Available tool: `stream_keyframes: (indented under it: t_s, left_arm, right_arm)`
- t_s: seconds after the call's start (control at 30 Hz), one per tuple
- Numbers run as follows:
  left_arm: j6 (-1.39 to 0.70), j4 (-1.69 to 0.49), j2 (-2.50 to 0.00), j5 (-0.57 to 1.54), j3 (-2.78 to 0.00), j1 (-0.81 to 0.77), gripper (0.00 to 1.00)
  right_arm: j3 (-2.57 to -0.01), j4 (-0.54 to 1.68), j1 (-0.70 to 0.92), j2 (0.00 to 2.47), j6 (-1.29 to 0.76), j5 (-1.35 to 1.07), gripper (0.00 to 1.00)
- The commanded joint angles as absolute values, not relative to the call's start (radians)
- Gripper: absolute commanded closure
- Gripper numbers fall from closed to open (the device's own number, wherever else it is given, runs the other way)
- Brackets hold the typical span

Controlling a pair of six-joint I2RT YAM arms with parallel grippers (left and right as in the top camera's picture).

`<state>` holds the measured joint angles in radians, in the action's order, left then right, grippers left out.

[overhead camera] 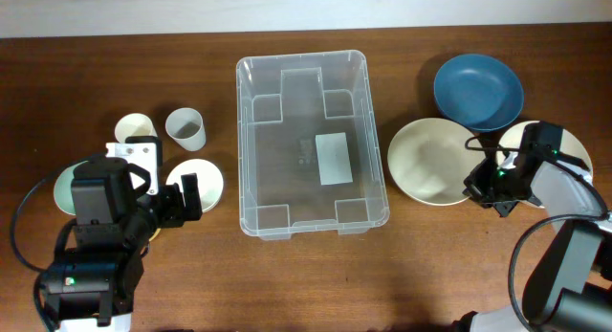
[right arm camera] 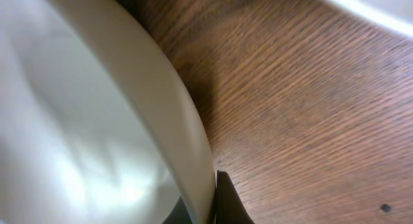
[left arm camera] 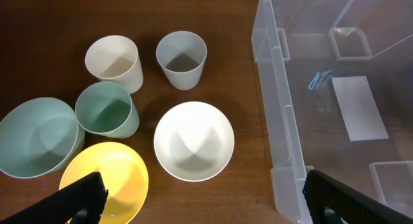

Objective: Pack container
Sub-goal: 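Reach the right gripper to the cream bowl rim and grasp it, then lift the cream bowl with the right gripper and lower it into the container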

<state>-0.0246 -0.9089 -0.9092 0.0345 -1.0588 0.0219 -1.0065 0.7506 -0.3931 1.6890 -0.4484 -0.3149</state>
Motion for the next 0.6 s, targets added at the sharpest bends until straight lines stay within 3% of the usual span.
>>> stream_keyframes:
  t_s: [0.0,0.3,0.57]
  left_arm:
    - [-0.034,-0.906,-0.909,0.035,-1.082,0.027,0.0]
    - [-0.034,-0.906,-0.909,0.035,-1.082,0.027,0.0]
    - [-0.034,-0.906,-0.909,0.035,-1.082,0.027,0.0]
  right_arm:
    - [-1.053,0.769,-0.4,1.634,-0.449,-0.299,0.96]
    - [-1.198,0.915,-0.389,1.507,-0.379,-0.255,0.96]
    - [-1.57,1.123,-0.176,1.428,-0.317,-0.134,0.96]
